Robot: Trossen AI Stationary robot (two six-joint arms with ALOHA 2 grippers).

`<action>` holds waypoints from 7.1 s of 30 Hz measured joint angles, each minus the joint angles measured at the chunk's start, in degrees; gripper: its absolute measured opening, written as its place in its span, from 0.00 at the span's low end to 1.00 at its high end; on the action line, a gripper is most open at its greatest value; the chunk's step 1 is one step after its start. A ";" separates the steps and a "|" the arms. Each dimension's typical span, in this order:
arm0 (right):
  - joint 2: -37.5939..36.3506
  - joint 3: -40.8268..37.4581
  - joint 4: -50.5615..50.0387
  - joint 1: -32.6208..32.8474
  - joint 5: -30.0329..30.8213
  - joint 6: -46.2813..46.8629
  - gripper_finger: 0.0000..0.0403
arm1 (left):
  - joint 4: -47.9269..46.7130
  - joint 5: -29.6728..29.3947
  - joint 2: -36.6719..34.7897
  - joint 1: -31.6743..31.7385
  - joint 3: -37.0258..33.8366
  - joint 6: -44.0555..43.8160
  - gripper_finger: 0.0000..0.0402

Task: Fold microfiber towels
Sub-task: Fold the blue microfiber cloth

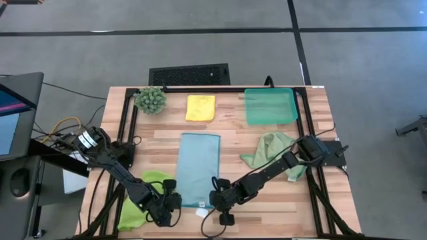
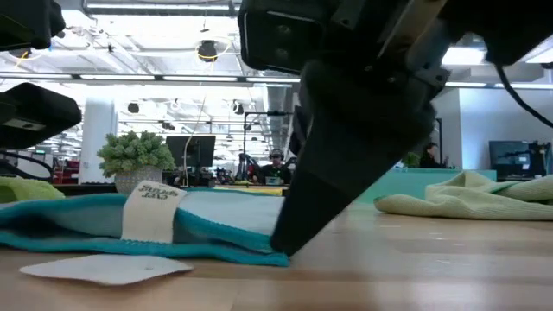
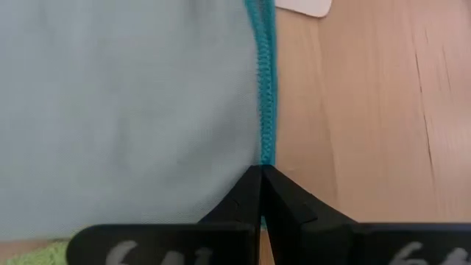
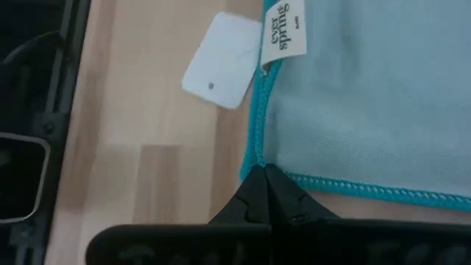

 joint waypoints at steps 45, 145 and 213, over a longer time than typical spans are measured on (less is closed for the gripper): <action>-0.17 -0.17 -1.37 0.24 -1.65 1.11 0.09 | 0.44 21.90 -2.99 3.98 3.15 15.79 0.47; -11.86 -4.02 -8.82 4.77 19.06 -6.10 0.01 | 5.03 2.45 -1.82 1.90 5.48 19.80 0.00; -22.27 -11.65 -25.95 -5.46 28.78 12.43 0.31 | 9.11 11.22 -10.34 30.48 -1.78 41.20 0.29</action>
